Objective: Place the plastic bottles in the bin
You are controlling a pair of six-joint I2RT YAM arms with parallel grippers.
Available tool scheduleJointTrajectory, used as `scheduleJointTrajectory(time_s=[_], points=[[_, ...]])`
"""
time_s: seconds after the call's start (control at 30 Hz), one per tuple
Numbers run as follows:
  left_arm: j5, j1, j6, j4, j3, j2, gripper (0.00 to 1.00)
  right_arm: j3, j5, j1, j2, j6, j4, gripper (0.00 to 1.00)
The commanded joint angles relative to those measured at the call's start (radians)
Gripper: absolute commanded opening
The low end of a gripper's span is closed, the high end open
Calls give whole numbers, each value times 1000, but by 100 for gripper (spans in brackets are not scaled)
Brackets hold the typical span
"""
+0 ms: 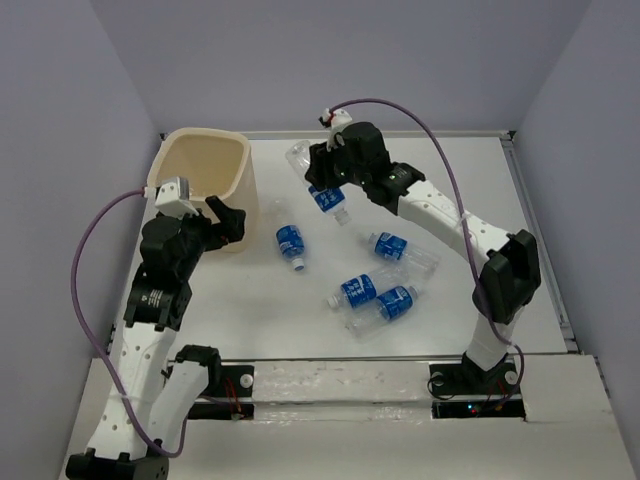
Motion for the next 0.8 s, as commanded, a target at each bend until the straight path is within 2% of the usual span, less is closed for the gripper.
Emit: scheduleJointTrajectory(time_s=[0.0, 0.17, 0.3, 0.47, 0.5, 0.57, 0.7, 0.77], points=[[134, -3, -22, -142, -24, -115, 99, 122, -6, 58, -58, 55, 122, 34], [156, -3, -105, -264, -86, -175, 99, 252, -54, 109, -35, 118, 269, 34], [241, -3, -168, -278, -148, -195, 99, 346, -92, 129, 50, 184, 499, 34], [315, -3, -234, -247, -265, -215, 99, 496, -176, 149, 253, 306, 728, 34], [326, -3, -264, -224, -288, -220, 99, 578, -178, 149, 289, 319, 774, 35], [344, -7, -297, -203, -349, -228, 99, 671, -172, 161, 364, 345, 809, 35], [360, -27, -309, -199, -349, -229, 99, 914, -129, 181, 580, 356, 920, 38], [361, -32, -321, -196, -359, -232, 99, 966, -80, 204, 631, 330, 944, 38]])
